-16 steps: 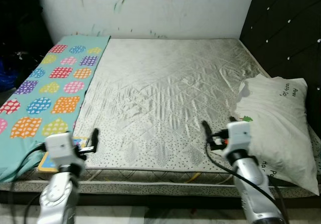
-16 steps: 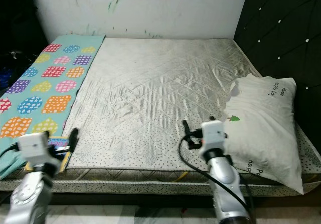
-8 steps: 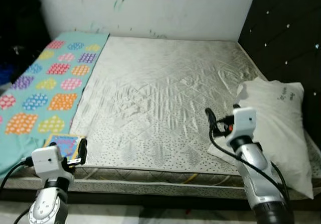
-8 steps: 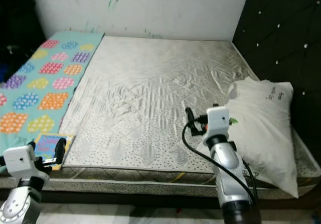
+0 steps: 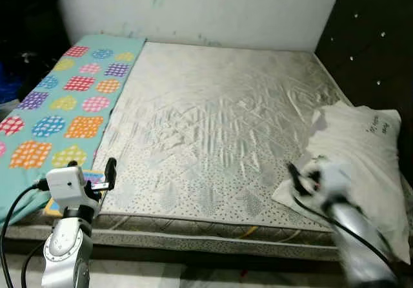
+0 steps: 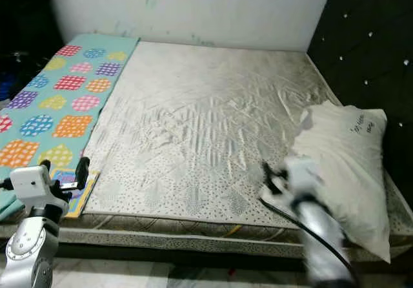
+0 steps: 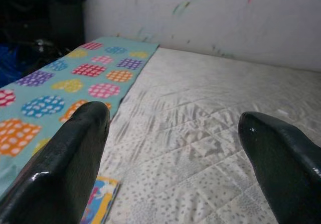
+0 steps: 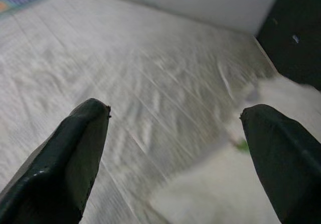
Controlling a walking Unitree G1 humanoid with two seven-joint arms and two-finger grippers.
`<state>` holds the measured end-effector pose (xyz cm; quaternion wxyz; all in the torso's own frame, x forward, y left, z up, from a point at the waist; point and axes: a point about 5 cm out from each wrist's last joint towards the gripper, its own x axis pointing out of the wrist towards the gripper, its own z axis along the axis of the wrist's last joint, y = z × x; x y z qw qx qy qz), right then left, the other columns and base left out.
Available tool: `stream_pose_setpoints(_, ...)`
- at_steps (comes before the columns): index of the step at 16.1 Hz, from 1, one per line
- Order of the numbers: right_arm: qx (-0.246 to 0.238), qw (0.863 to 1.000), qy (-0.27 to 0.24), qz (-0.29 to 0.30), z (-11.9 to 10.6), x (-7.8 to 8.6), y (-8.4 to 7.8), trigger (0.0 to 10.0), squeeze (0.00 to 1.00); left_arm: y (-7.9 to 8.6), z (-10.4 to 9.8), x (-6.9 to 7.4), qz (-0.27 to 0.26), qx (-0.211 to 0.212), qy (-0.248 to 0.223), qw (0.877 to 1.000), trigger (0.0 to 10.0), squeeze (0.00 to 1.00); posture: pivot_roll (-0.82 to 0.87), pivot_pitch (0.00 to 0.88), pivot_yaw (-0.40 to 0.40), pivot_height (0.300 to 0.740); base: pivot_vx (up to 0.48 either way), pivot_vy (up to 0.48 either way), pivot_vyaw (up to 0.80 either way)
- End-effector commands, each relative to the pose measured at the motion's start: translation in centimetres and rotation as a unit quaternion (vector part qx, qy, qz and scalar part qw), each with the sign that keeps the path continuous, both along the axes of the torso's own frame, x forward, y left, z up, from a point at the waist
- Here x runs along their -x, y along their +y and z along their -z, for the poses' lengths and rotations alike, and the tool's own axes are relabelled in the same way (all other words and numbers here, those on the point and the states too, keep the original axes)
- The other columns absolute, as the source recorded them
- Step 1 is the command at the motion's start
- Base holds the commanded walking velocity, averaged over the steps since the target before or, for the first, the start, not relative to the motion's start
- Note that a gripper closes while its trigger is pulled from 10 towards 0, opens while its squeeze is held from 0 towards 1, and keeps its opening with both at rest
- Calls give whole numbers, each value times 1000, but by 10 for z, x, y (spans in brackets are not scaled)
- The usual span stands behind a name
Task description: Clean up the room
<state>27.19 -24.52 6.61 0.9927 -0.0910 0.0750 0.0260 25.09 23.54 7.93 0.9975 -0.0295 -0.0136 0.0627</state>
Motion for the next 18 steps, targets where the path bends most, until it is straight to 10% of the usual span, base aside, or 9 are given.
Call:
stream_pose_setpoints(1,4,1000,-13,2,-10,3,-10,10000,0,-3,1,-3,3,2,5,1000,10000,0,-117,0,-25,740,0,0,0)
stream_pose_setpoints(5,24,1000,8,0,-15,35,-31,10000,0,-25,-10,-12,54,-24,-14,998,10000,0,-116,0,-44,740,0,0,0)
stream_pose_setpoints(8,10,996,51,-73,-13,73,-16,10000,0,-26,-4,-7,61,-18,8,998,10000,0,-138,0,38,740,0,0,0)
stream_pose_setpoints(12,-25,990,-104,-96,-70,-3,62,10000,0,-39,-5,-3,89,-19,21,996,10000,0,-109,0,89,740,0,0,0)
stream_pose_setpoints(18,-54,984,-121,-121,-72,-42,131,10000,0,-36,-3,-7,56,0,28,998,10000,0,-89,13,75,740,0,0,0)
